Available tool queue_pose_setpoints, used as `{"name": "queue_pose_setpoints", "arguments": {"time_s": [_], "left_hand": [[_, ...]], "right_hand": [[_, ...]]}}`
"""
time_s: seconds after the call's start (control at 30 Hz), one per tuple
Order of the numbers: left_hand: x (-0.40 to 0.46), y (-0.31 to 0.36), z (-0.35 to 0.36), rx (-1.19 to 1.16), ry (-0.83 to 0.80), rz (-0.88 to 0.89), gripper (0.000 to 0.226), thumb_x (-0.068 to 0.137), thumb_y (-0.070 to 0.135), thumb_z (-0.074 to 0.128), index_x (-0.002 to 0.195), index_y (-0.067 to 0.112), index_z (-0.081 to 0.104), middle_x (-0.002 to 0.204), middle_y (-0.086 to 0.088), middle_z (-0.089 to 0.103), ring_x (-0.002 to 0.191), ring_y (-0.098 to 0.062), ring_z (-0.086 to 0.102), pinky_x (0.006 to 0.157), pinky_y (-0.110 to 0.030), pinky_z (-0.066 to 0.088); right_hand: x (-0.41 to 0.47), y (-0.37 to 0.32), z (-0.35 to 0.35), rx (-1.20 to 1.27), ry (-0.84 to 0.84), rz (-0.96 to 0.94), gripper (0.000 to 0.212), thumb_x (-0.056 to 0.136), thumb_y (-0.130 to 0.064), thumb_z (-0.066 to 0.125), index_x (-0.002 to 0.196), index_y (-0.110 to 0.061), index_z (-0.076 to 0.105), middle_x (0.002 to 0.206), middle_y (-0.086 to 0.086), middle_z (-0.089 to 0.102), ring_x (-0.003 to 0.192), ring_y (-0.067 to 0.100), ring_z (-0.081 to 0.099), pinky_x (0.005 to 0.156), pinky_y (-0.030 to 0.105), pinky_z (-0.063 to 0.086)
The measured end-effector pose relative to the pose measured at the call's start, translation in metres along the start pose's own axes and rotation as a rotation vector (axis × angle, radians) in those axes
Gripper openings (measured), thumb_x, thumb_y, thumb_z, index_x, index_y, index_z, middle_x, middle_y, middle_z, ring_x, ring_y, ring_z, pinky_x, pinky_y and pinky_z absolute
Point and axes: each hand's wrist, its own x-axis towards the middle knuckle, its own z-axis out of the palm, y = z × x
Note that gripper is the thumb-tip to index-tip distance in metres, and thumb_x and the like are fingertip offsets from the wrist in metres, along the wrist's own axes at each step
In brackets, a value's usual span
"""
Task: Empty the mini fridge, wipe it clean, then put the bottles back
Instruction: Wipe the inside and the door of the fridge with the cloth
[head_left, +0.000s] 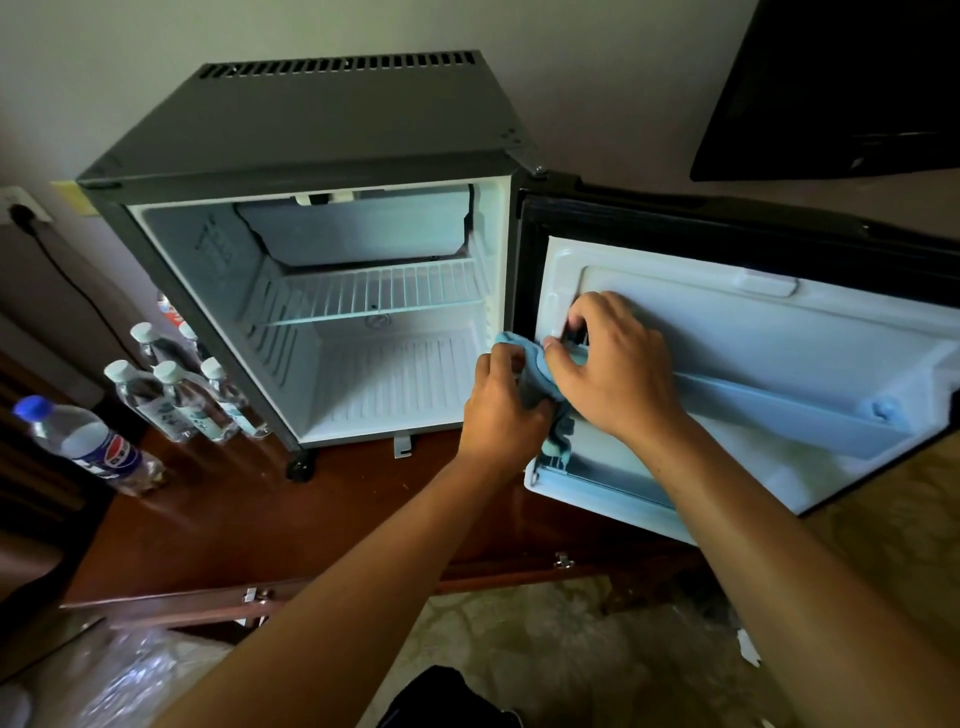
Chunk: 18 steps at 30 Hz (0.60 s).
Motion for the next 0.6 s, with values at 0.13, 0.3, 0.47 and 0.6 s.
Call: {"name": "queue_pose_setpoints", "arguments": {"time_s": [0.13,0.3,0.47,0.6], "left_hand": [[0.004,-0.018,0.001,0.014,-0.075,-0.041,0.051,0.077,0.018,0.079,0.114,0.026,0.044,0.12,0.002,0.053,0.103,-0.019,0.058,0.078,-0.028,0.051],[0.003,-0.04,0.011,0.001,-0.143,-0.138,0.052,0.075,0.013,0.079,0.113,0.025,0.045,0.12,0.001,0.056,0.103,-0.019,0.06,0.076,-0.022,0.052],[0.003,-0.051,0.008,-0.085,-0.161,-0.169,0.05,0.074,0.009,0.078,0.107,0.032,0.049,0.115,0.005,0.061,0.098,-0.012,0.062,0.074,-0.018,0.054],[0.001,-0.05,0.002,-0.166,-0.137,-0.136,0.043,0.076,0.011,0.078,0.104,0.036,0.056,0.108,0.011,0.065,0.093,-0.006,0.063,0.063,-0.007,0.049]], "right_hand": [[-0.001,-0.006,0.0,-0.002,-0.018,0.018,0.024,0.084,-0.027,0.066,0.085,-0.014,0.046,0.086,0.0,0.046,0.072,0.022,0.048,0.061,0.034,0.038],[-0.003,-0.012,0.003,-0.029,-0.013,0.045,0.026,0.084,-0.027,0.066,0.085,-0.016,0.043,0.086,-0.001,0.045,0.072,0.018,0.044,0.063,0.03,0.033],[-0.004,-0.017,0.004,-0.062,-0.024,0.087,0.023,0.085,-0.028,0.066,0.086,-0.014,0.048,0.087,0.002,0.051,0.072,0.017,0.042,0.064,0.028,0.03],[-0.003,-0.021,0.004,-0.086,-0.045,0.13,0.023,0.085,-0.029,0.066,0.085,-0.015,0.047,0.087,0.004,0.054,0.073,0.022,0.049,0.063,0.03,0.033]]}}
